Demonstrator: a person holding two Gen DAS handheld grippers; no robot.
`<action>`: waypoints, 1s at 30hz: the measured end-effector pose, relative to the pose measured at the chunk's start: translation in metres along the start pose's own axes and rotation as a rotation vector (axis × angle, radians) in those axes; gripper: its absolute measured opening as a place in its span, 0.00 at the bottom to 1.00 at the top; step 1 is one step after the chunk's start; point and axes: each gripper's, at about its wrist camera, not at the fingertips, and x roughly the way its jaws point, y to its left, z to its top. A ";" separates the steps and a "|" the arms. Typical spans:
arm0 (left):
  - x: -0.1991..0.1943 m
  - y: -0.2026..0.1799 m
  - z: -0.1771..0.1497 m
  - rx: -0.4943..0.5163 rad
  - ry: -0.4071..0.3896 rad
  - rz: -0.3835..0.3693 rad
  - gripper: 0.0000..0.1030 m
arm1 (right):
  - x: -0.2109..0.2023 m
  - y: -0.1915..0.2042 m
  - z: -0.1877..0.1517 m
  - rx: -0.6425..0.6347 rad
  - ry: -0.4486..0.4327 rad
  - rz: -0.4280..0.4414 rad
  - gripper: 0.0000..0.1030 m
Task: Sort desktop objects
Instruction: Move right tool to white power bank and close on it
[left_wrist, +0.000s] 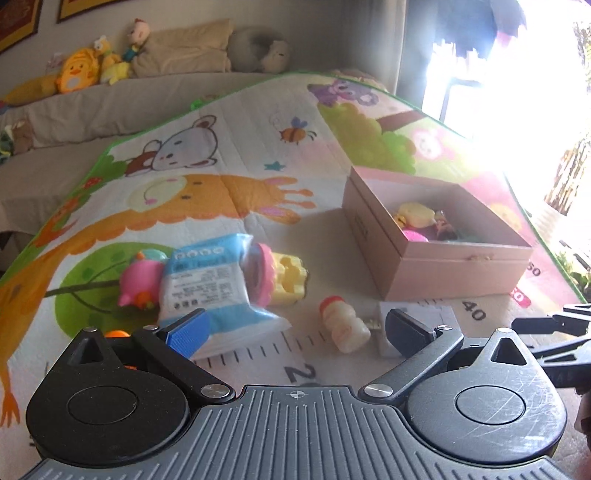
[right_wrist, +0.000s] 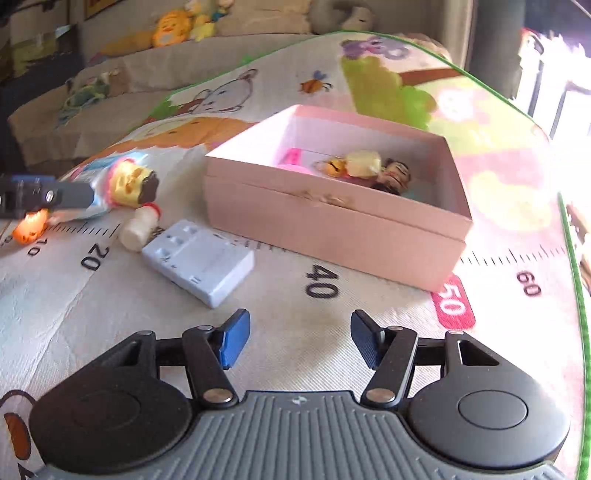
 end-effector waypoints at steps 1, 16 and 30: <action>0.004 -0.004 -0.003 0.015 0.021 -0.011 1.00 | -0.004 -0.005 -0.004 0.021 -0.019 0.011 0.66; 0.035 -0.028 -0.013 0.133 0.098 -0.015 0.54 | -0.007 -0.022 -0.017 0.129 -0.071 0.032 0.92; -0.009 -0.043 -0.039 0.227 0.103 -0.184 0.69 | -0.003 -0.016 -0.015 0.095 -0.050 0.010 0.98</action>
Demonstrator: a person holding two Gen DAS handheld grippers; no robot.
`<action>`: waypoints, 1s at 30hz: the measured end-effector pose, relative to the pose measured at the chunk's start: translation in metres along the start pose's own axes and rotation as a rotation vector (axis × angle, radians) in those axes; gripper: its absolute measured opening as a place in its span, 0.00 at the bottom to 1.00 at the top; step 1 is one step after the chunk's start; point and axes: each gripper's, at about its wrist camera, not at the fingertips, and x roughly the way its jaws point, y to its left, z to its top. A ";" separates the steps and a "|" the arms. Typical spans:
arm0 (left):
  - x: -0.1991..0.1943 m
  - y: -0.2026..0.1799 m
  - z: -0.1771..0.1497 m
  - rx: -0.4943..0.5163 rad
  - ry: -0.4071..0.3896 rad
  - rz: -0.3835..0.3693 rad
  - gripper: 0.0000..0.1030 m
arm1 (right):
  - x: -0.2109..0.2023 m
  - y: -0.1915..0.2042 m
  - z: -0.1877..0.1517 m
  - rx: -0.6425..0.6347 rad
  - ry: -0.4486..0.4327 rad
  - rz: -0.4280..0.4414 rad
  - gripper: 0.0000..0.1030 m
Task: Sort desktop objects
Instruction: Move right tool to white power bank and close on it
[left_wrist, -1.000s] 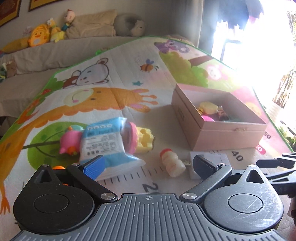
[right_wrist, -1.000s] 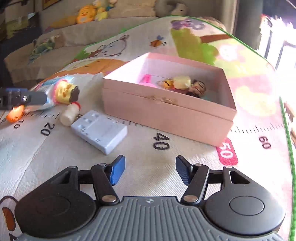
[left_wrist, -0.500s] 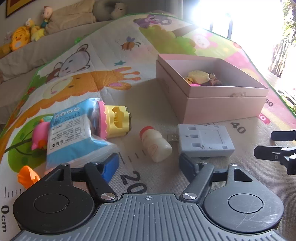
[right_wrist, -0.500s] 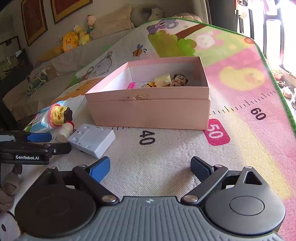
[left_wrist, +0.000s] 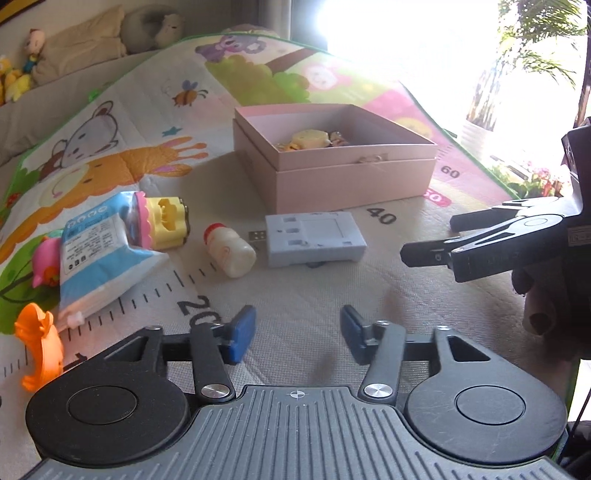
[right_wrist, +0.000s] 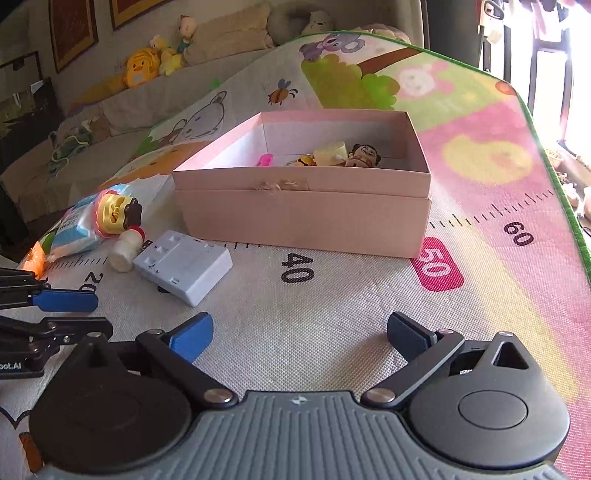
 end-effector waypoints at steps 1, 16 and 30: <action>-0.002 0.000 0.000 -0.002 -0.010 0.025 0.80 | 0.000 0.000 0.000 -0.001 0.001 -0.002 0.98; 0.045 0.029 0.038 -0.110 0.001 0.127 0.68 | -0.001 0.000 0.000 0.009 -0.003 -0.022 1.00; 0.035 0.050 0.027 -0.076 0.019 0.138 0.30 | 0.044 0.086 0.052 -0.467 -0.001 0.072 0.95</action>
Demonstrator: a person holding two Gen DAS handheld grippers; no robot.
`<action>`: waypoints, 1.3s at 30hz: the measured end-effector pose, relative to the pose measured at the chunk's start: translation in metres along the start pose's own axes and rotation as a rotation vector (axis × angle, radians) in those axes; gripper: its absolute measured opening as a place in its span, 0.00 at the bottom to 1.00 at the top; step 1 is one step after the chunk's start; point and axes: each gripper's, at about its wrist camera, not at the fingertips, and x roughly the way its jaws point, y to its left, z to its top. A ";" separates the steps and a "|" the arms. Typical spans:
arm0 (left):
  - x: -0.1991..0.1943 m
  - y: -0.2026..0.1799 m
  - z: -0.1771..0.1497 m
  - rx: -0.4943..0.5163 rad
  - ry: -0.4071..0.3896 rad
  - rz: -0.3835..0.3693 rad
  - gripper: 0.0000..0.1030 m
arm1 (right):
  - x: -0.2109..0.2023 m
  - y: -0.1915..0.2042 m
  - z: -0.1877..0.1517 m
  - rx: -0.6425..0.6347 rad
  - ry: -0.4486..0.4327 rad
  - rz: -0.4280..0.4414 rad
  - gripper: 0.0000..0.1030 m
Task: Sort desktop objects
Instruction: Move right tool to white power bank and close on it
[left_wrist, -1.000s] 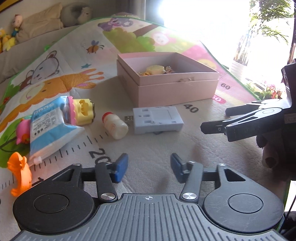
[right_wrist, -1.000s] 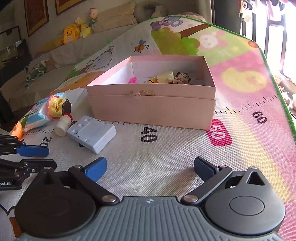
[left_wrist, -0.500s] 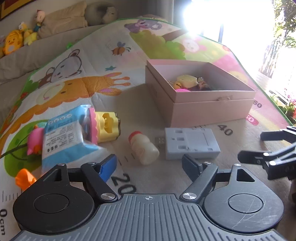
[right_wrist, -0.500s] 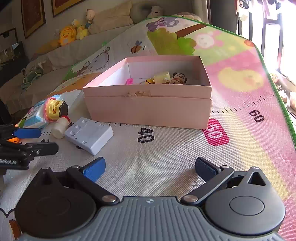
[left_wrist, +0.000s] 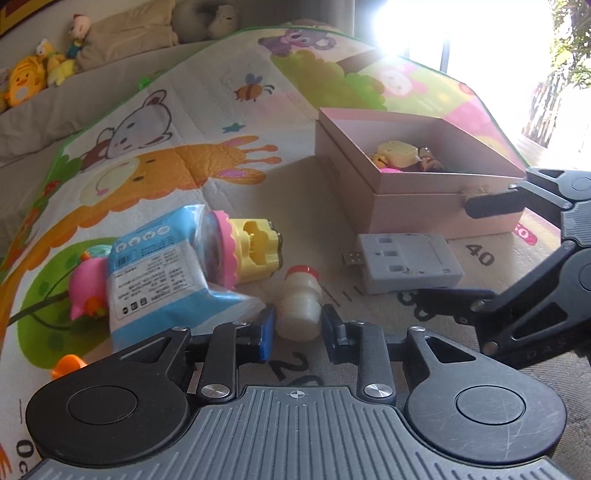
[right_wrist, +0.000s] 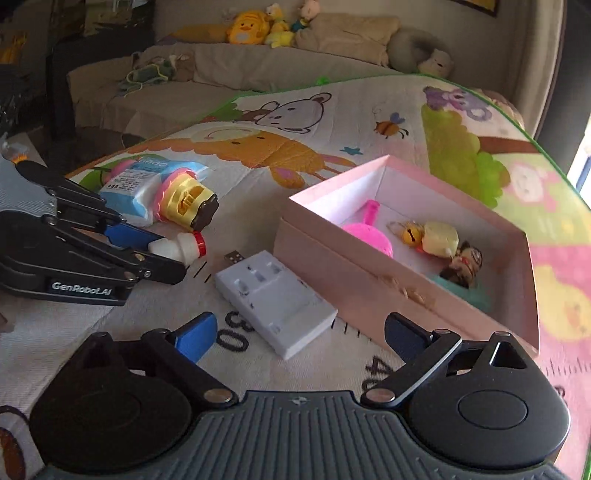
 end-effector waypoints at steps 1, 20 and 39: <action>-0.002 0.002 -0.002 0.002 -0.001 0.006 0.31 | 0.005 0.001 0.004 -0.004 0.008 0.027 0.95; -0.006 0.014 -0.019 -0.065 0.008 0.019 1.00 | -0.025 -0.016 -0.027 -0.019 0.079 -0.079 0.39; -0.009 0.011 -0.022 -0.066 -0.006 0.036 1.00 | 0.021 0.000 0.010 0.386 0.126 -0.033 0.80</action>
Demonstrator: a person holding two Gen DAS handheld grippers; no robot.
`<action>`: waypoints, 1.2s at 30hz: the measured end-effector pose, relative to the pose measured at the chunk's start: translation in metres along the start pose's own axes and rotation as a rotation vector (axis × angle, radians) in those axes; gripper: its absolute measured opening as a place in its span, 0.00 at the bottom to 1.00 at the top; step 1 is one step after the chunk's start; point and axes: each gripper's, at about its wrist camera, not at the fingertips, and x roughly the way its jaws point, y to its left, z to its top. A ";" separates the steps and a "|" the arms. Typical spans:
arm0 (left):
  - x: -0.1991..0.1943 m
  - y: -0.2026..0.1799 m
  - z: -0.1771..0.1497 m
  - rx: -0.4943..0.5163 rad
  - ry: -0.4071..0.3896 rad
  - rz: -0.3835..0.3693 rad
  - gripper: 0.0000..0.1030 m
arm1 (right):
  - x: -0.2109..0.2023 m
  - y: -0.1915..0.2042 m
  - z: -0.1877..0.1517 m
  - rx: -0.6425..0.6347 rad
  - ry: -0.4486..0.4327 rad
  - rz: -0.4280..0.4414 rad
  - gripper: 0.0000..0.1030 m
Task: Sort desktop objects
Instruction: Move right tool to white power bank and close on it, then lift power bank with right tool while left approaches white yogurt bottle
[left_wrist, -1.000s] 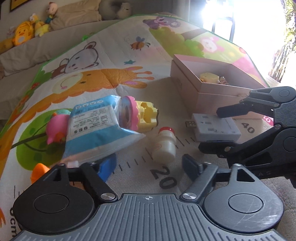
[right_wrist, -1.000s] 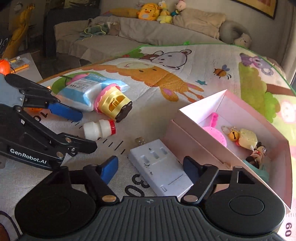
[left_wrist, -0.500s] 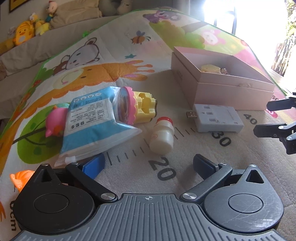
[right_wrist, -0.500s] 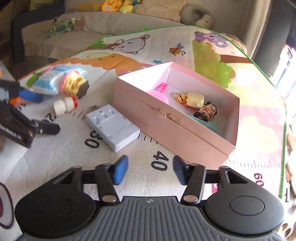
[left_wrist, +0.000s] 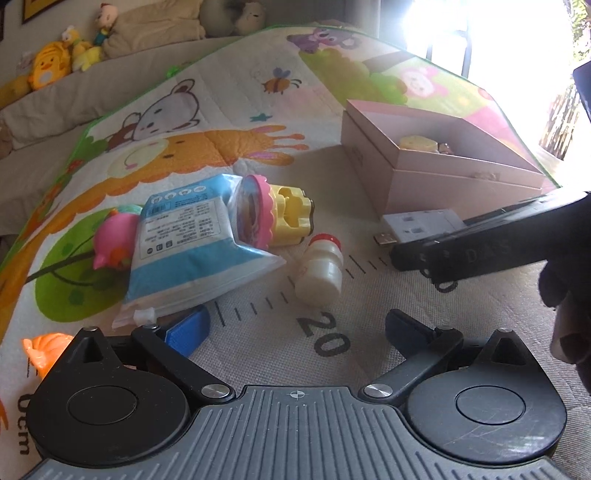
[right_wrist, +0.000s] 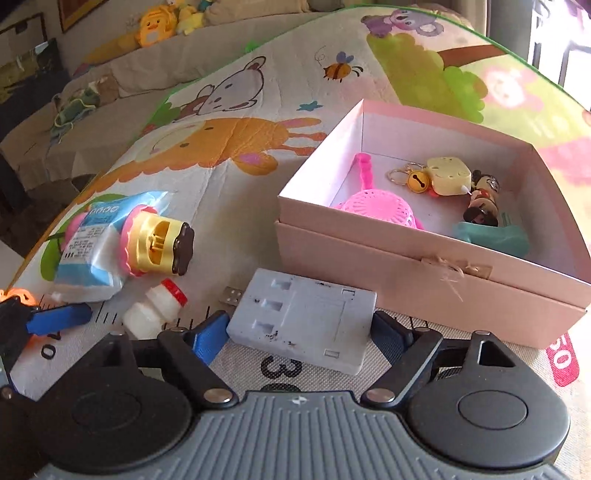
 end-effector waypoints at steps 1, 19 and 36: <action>0.000 0.000 0.000 -0.001 0.000 0.000 1.00 | -0.006 -0.007 -0.005 0.002 0.000 -0.003 0.78; 0.012 -0.027 0.025 0.008 -0.007 0.056 0.58 | -0.075 -0.102 -0.089 0.260 -0.193 -0.048 0.92; -0.041 -0.069 -0.021 0.235 -0.017 -0.134 0.53 | -0.073 -0.100 -0.091 0.265 -0.185 -0.060 1.00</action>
